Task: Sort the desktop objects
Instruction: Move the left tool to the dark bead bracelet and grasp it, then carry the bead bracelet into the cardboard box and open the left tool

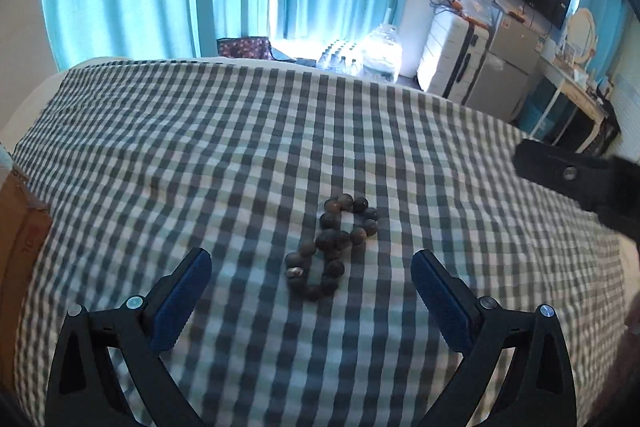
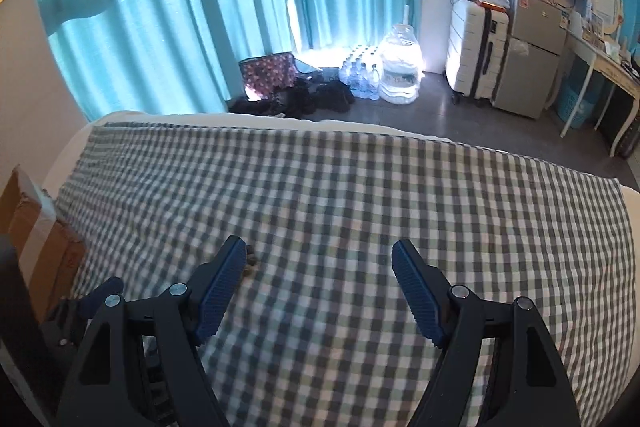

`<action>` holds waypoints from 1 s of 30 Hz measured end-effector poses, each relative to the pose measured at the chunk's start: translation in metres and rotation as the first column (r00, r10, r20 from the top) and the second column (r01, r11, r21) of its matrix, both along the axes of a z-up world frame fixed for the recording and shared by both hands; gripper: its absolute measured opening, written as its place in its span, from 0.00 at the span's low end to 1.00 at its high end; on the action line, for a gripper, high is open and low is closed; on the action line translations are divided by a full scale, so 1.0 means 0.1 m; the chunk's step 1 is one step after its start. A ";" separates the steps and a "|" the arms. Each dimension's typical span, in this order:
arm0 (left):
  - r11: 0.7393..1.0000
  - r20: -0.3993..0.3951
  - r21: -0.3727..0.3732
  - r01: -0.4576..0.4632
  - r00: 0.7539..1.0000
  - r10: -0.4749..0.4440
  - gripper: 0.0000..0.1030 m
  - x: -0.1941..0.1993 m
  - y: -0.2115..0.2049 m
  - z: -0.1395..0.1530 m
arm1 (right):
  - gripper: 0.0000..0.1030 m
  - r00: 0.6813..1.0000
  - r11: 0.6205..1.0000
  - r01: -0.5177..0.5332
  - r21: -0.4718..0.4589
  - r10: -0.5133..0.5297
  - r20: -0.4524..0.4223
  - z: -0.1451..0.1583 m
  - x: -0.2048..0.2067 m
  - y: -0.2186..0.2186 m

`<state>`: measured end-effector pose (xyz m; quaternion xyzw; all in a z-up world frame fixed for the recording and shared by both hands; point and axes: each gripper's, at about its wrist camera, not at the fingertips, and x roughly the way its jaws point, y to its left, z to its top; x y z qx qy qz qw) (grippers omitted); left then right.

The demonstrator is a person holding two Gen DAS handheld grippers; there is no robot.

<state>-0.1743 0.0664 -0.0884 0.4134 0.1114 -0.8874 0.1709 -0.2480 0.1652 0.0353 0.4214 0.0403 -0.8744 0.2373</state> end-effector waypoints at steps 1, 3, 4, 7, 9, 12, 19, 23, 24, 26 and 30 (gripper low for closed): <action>1.000 0.006 -0.007 0.003 1.000 -0.003 0.99 -0.04 0.02 -0.04 | 0.73 1.000 1.000 0.010 -0.013 -0.009 0.016 -0.03 -0.05 0.05; 0.999 0.023 -0.012 0.039 0.999 -0.038 0.95 -0.15 0.07 -0.13 | 0.73 0.998 0.998 0.035 -0.048 -0.033 0.049 -0.07 -0.16 0.16; 0.998 0.042 -0.039 0.048 0.998 -0.047 0.85 -0.21 0.09 -0.18 | 0.73 0.997 0.996 0.051 -0.067 -0.046 0.063 -0.08 -0.20 0.21; 0.996 0.109 -0.060 0.067 0.992 -0.060 0.60 -0.34 0.10 -0.34 | 0.73 0.992 0.989 0.086 -0.121 -0.073 0.107 -0.12 -0.34 0.34; 0.997 0.059 -0.053 0.063 0.996 -0.060 0.29 -0.31 0.08 -0.32 | 0.73 0.988 0.986 0.103 -0.133 -0.086 0.125 -0.16 -0.39 0.39; 0.990 0.067 -0.103 0.095 0.994 -0.089 0.14 -0.28 0.13 -0.30 | 0.73 0.985 0.983 0.115 -0.144 -0.094 0.145 -0.20 -0.45 0.44; 0.992 0.038 -0.103 0.067 0.997 -0.064 0.11 -0.08 0.02 0.02 | 0.73 0.985 0.981 0.100 -0.168 -0.074 0.155 -0.21 -0.44 0.45; 0.998 -0.002 -0.061 0.024 1.000 -0.024 0.11 0.17 -0.23 0.35 | 0.73 0.989 0.981 0.084 -0.172 -0.062 0.131 -0.16 -0.35 0.36; 0.998 -0.003 -0.054 0.020 1.000 -0.021 0.11 0.21 -0.30 0.43 | 0.73 0.990 0.980 0.079 -0.181 -0.056 0.128 -0.14 -0.33 0.32; 0.998 -0.012 -0.064 0.000 1.000 -0.001 0.11 0.38 -0.46 0.61 | 0.73 0.992 0.980 0.062 -0.190 -0.040 0.120 -0.09 -0.24 0.20; 0.995 -0.032 -0.098 -0.036 0.999 0.034 0.11 0.72 -0.76 0.97 | 0.73 0.996 0.981 -0.027 -0.193 0.042 0.073 0.04 0.02 -0.14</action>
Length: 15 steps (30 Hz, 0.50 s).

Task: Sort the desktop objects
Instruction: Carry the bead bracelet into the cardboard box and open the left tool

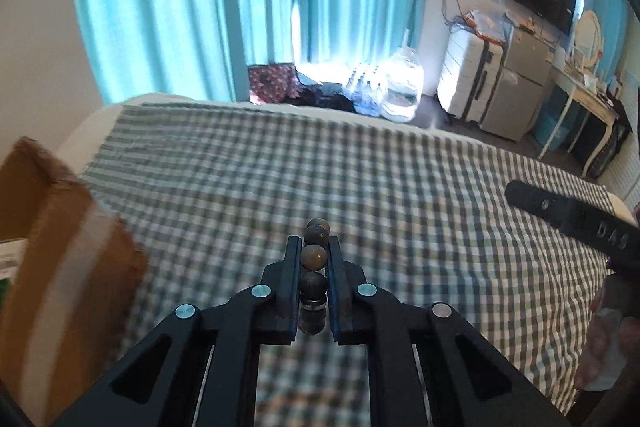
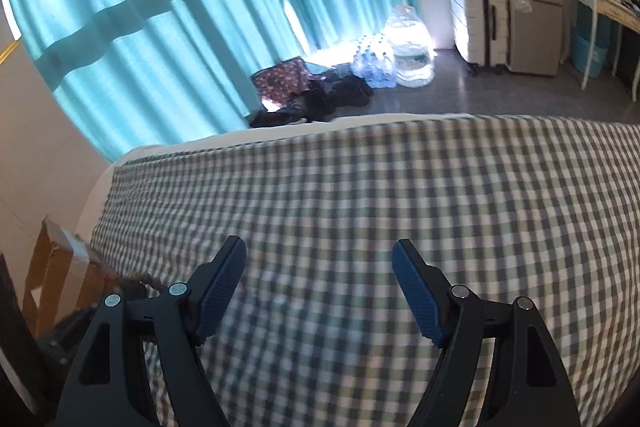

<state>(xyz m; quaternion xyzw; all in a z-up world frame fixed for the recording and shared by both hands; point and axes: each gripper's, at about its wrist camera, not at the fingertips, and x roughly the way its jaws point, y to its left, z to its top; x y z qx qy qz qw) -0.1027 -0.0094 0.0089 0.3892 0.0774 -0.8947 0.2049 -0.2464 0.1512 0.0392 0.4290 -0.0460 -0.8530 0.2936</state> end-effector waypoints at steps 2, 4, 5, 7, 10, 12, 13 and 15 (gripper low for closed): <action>1.000 -0.013 -0.013 -0.020 1.000 0.020 0.11 0.16 -0.12 0.16 | 0.73 0.999 0.998 -0.051 -0.021 0.051 -0.011 0.07 0.14 -0.16; 0.999 -0.029 -0.020 -0.044 0.999 0.044 0.11 0.40 -0.27 0.30 | 0.73 0.994 0.994 -0.103 -0.039 0.102 -0.028 0.15 0.31 -0.33; 0.998 -0.042 -0.024 -0.062 0.997 0.061 0.11 0.52 -0.36 0.39 | 0.73 0.991 0.991 -0.129 -0.045 0.128 -0.039 0.20 0.39 -0.41; 0.995 -0.067 -0.033 -0.094 0.994 0.092 0.11 0.68 -0.44 0.48 | 0.73 0.980 0.982 -0.181 -0.044 0.177 -0.087 0.30 0.58 -0.57; 0.987 -0.111 0.016 -0.160 0.981 0.161 0.11 0.96 -0.67 0.59 | 0.73 0.957 0.970 -0.244 -0.007 0.239 -0.165 0.38 0.90 -0.80; 0.975 -0.131 0.077 -0.208 0.967 0.216 0.11 1.12 -0.86 0.65 | 0.73 0.941 0.960 -0.281 0.007 0.277 -0.194 0.38 1.10 -0.93; 0.968 -0.136 0.092 -0.231 0.961 0.242 0.11 1.20 -0.95 0.69 | 0.74 0.933 0.954 -0.301 0.011 0.297 -0.204 0.39 1.19 -0.98; 0.955 -0.154 0.106 -0.276 0.944 0.290 0.11 1.36 -1.12 0.77 | 0.76 0.913 0.940 -0.338 0.041 0.338 -0.226 0.35 1.39 -1.10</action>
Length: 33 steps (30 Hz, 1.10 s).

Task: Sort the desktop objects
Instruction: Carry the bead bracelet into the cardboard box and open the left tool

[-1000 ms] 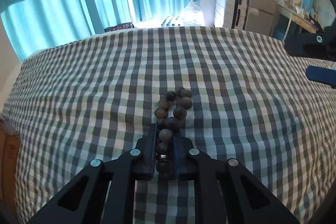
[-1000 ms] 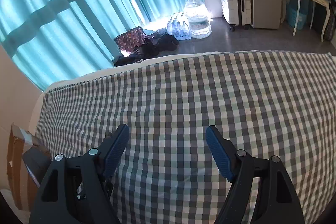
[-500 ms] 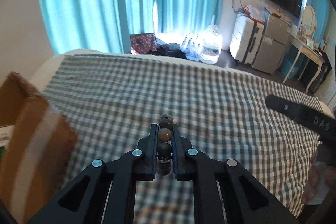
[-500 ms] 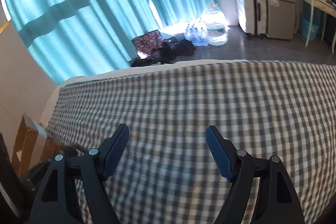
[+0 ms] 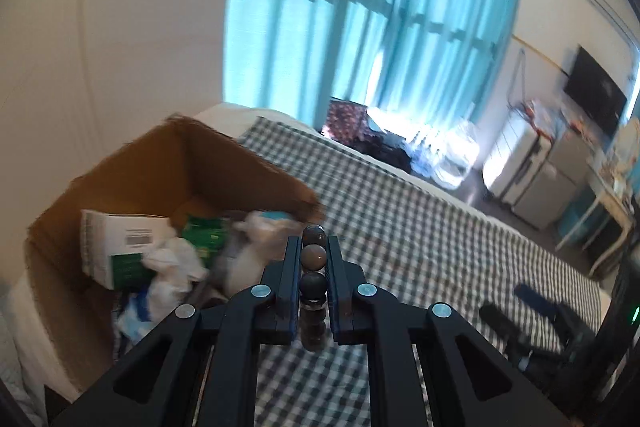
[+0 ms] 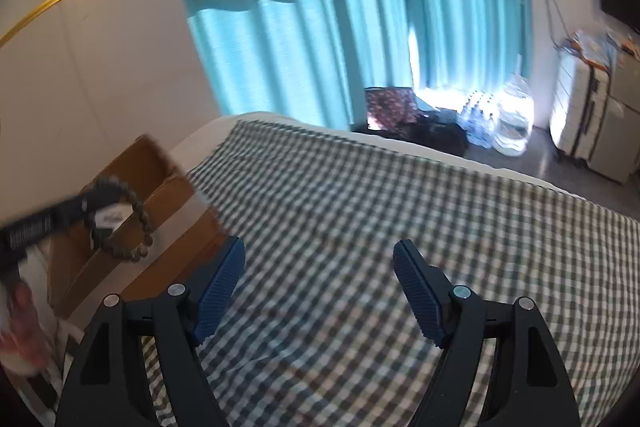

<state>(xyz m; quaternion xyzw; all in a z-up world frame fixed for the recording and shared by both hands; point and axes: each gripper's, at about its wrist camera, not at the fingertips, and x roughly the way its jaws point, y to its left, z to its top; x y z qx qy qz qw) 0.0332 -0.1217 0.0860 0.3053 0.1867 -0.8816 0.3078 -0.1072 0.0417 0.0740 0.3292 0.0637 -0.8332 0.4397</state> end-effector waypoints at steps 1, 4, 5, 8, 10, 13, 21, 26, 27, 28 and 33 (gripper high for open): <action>1.000 -0.020 0.003 -0.016 1.000 0.016 0.11 0.07 -0.06 0.03 | 0.76 1.000 1.000 -0.018 0.020 0.019 -0.015 -0.03 0.10 -0.06; 0.998 -0.047 -0.001 -0.062 0.997 0.062 0.11 0.32 -0.30 0.07 | 0.77 0.996 0.995 -0.066 0.080 0.071 -0.050 -0.14 0.34 -0.22; 0.997 -0.035 -0.009 -0.078 0.996 0.078 0.11 0.38 -0.37 0.05 | 0.77 0.994 0.991 -0.082 0.108 0.089 -0.062 -0.19 0.42 -0.30; 0.995 0.010 -0.018 -0.097 0.995 0.097 0.11 0.45 -0.53 -0.11 | 0.77 0.988 0.979 -0.109 0.170 0.125 -0.088 -0.31 0.55 -0.47; 0.995 0.040 -0.022 -0.097 0.994 0.098 0.13 0.44 -0.62 -0.25 | 0.77 0.985 0.971 -0.123 0.206 0.145 -0.097 -0.39 0.60 -0.61; 0.994 0.048 0.044 -0.097 0.994 0.095 0.56 0.42 -0.73 -0.38 | 0.77 0.983 0.964 -0.138 0.225 0.162 -0.092 -0.42 0.68 -0.75; 0.989 0.043 0.022 -0.143 0.989 0.142 0.98 0.37 -0.66 -0.41 | 0.84 0.989 0.986 -0.070 0.151 0.089 -0.122 0.06 0.71 -0.97; 0.990 0.084 -0.051 -0.132 0.987 0.136 1.00 0.28 -0.46 -0.40 | 0.89 0.996 0.992 -0.036 0.124 0.047 -0.082 0.34 0.63 -1.00; 0.990 0.082 -0.056 -0.128 0.988 0.132 1.00 0.29 -0.45 -0.39 | 0.89 0.995 0.992 -0.043 0.122 0.054 -0.087 0.36 0.63 -1.00; 0.990 0.081 -0.063 -0.122 0.989 0.127 1.00 0.29 -0.43 -0.40 | 0.89 0.994 0.992 -0.049 0.117 0.060 -0.090 0.36 0.64 -0.99; 0.991 0.109 -0.068 -0.116 0.986 0.123 1.00 0.21 -0.44 -0.47 | 0.89 0.998 0.994 -0.033 0.102 0.038 -0.047 0.28 0.48 -0.89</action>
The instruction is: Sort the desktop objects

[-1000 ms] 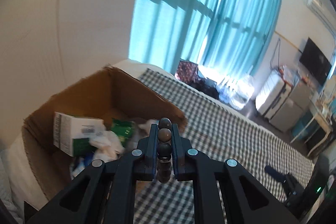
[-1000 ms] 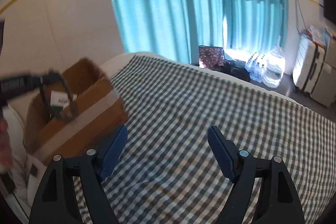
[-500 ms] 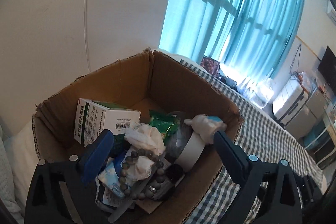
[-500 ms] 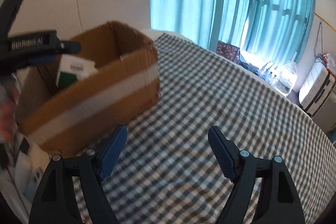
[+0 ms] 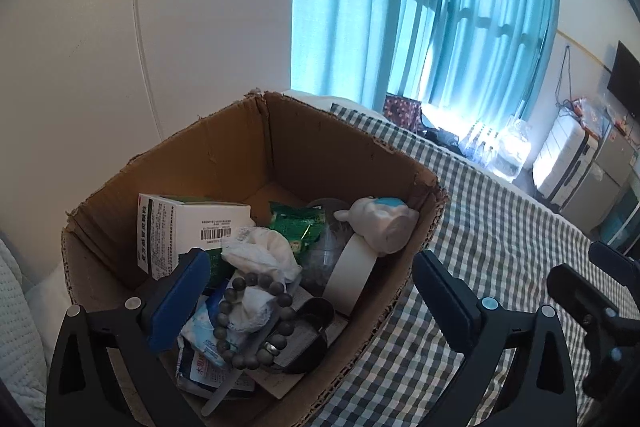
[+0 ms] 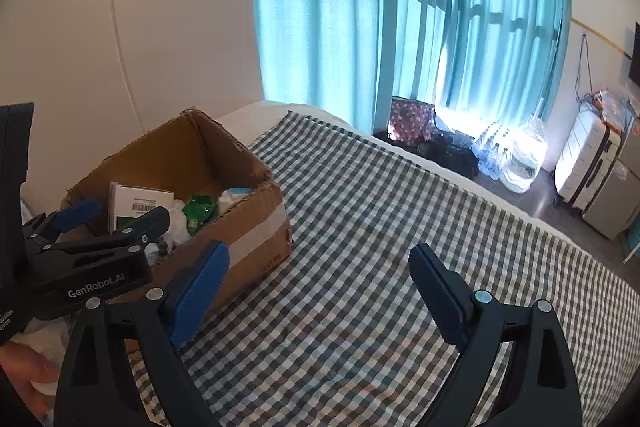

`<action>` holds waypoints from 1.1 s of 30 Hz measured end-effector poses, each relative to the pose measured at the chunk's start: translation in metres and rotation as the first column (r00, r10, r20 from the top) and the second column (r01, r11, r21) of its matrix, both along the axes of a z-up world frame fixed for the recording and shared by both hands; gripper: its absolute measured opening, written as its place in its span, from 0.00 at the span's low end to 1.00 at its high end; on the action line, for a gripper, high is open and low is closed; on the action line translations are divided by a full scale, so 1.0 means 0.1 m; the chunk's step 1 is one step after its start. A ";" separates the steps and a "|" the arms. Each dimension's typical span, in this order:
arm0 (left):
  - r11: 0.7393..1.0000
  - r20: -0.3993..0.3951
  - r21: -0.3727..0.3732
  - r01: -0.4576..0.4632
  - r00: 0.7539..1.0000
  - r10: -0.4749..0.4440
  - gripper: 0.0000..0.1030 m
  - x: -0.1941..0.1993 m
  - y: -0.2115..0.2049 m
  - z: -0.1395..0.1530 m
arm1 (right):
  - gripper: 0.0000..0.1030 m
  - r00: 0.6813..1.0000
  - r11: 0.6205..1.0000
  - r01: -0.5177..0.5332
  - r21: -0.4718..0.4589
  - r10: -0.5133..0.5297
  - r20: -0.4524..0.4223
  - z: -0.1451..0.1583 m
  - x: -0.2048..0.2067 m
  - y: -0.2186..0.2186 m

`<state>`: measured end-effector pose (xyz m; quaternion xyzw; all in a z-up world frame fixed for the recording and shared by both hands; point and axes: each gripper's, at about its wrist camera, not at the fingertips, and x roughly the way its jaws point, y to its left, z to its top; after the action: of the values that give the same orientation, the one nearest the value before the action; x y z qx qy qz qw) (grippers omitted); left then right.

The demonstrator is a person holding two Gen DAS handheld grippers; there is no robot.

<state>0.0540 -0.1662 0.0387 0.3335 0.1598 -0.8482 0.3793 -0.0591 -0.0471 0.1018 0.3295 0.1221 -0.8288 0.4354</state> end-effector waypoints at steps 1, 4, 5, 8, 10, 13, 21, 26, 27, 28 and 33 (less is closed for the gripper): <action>1.000 0.013 0.005 -0.005 1.000 0.005 1.00 -0.02 -0.01 -0.02 | 0.90 1.000 1.000 0.002 -0.008 -0.002 0.025 -0.02 -0.04 0.02; 1.000 0.042 0.021 -0.008 0.999 0.007 1.00 -0.06 -0.02 -0.09 | 0.92 0.995 0.999 0.016 -0.029 -0.013 0.098 -0.08 -0.17 0.06; 1.000 0.044 0.018 -0.014 0.999 0.013 1.00 -0.06 -0.02 -0.10 | 0.92 0.993 0.999 0.018 -0.039 -0.014 0.119 -0.10 -0.20 0.07; 1.000 0.050 0.012 -0.028 0.998 0.028 1.00 -0.06 -0.01 -0.11 | 0.92 0.993 0.999 0.019 -0.043 -0.014 0.116 -0.12 -0.24 0.07; 0.999 0.048 0.017 -0.032 0.998 0.031 1.00 -0.06 -0.01 -0.11 | 0.92 0.994 0.999 0.025 -0.044 -0.021 0.104 -0.13 -0.25 0.07; 0.999 0.042 0.013 -0.037 0.998 0.036 1.00 -0.06 0.00 -0.11 | 0.92 0.993 0.998 0.031 -0.046 -0.026 0.116 -0.15 -0.29 0.09; 1.000 0.046 -0.015 -0.022 0.999 0.022 1.00 -0.07 0.00 -0.09 | 0.92 0.993 0.998 0.057 -0.029 -0.054 0.106 -0.17 -0.33 0.11; 1.000 0.048 -0.014 -0.014 0.999 0.014 1.00 -0.07 -0.01 -0.08 | 0.92 0.994 0.998 0.059 -0.011 -0.058 0.092 -0.20 -0.31 0.10; 1.000 0.051 -0.011 -0.015 0.999 0.015 1.00 -0.07 -0.02 -0.08 | 0.92 0.994 0.998 0.059 -0.009 -0.058 0.088 -0.20 -0.30 0.10; 1.000 0.050 -0.007 -0.015 0.999 0.015 1.00 -0.06 -0.02 -0.09 | 0.92 0.995 0.998 0.057 -0.004 -0.056 0.085 -0.20 -0.29 0.10; 1.000 0.046 0.003 -0.030 0.999 0.029 1.00 -0.04 -0.05 -0.08 | 0.92 0.996 0.999 0.049 -0.002 -0.049 0.078 -0.20 -0.27 0.10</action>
<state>0.0500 -0.1711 0.0308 0.3511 0.1575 -0.8344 0.3946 -0.0864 -0.0373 0.0814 0.3639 0.0954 -0.8259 0.4200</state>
